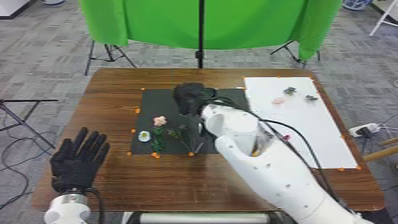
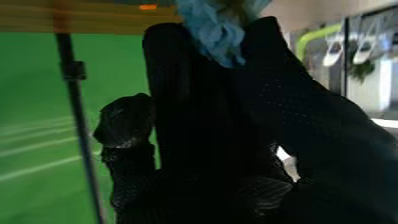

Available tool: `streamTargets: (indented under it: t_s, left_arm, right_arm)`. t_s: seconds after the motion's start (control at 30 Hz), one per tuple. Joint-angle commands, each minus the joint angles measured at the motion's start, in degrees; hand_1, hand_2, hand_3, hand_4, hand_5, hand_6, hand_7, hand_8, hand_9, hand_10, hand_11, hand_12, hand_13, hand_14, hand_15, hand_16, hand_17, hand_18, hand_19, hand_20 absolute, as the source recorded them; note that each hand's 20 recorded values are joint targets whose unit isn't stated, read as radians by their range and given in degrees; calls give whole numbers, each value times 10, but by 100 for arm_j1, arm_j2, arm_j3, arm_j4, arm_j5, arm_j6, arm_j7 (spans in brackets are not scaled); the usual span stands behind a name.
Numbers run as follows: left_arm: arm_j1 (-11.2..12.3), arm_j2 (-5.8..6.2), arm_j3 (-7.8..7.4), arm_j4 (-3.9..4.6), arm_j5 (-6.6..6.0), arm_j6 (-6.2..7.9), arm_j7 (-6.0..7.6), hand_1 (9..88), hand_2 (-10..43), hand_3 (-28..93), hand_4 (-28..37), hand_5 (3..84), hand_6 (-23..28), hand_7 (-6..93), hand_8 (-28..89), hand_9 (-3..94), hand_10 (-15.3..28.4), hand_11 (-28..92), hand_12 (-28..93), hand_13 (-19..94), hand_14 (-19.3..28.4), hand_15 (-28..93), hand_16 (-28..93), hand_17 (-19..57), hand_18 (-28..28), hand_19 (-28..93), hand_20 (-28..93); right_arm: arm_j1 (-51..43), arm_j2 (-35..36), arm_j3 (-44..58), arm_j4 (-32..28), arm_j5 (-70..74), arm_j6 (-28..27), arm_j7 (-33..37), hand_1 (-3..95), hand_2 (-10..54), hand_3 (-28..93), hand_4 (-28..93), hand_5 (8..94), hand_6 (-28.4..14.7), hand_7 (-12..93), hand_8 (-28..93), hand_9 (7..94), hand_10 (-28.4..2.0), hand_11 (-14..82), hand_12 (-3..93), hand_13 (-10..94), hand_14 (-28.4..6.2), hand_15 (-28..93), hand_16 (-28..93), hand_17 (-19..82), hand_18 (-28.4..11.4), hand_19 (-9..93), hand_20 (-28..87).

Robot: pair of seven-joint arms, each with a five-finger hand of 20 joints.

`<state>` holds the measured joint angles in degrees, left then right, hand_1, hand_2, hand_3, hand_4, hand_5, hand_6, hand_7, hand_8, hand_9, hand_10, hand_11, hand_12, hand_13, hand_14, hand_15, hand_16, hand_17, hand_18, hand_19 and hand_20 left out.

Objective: Arrange flowers

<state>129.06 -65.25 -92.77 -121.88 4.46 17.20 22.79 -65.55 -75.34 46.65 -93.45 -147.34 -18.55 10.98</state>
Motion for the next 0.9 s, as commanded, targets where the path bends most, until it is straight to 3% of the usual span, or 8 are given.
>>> streamTargets:
  t_s: [0.03,0.3,0.6,0.73,0.9]
  left_arm:
    - [31,65,9,78,-133,-106,-125,267,151,796,-283,415,89,110,-103,412,165,247,122,317,172,408,-67,-64,144,361,131]
    - [-56,104,25,120,-137,-131,-206,267,151,794,-283,420,91,109,-103,415,165,248,122,316,172,408,-66,-65,144,361,131]
    - [-46,107,0,115,-177,-89,-122,266,151,795,-283,425,92,109,-102,417,166,249,121,318,172,408,-67,-64,144,361,130]
    - [-64,93,-1,130,-180,-76,-115,266,150,795,-283,426,91,112,-102,418,167,248,121,318,172,409,-67,-65,144,361,130]
    - [-25,86,-11,96,-221,-13,-43,267,149,797,-283,418,91,111,-103,418,167,248,121,318,171,410,-66,-64,143,361,130]
  right_arm:
    - [-164,-159,-204,327,-184,101,307,575,-95,719,-283,593,-31,481,-24,681,-139,240,326,617,-82,530,349,365,-227,932,471]
    - [-315,-262,-402,238,-159,381,552,560,-95,732,-283,587,-31,465,-27,661,-143,272,301,605,-88,541,343,359,-232,932,461]
    - [-275,-260,-403,179,-155,410,430,548,-95,744,-283,585,-31,445,-40,635,-155,304,250,596,-95,560,329,351,-233,932,455]
    - [-303,-224,-382,118,-183,238,381,527,-95,762,-283,601,-24,327,-180,619,-161,309,194,585,-105,576,311,342,-238,932,451]
    - [-328,-233,-344,74,-178,103,358,501,-95,788,-283,592,-30,235,-163,604,-164,291,191,567,-122,596,286,330,-242,928,449]
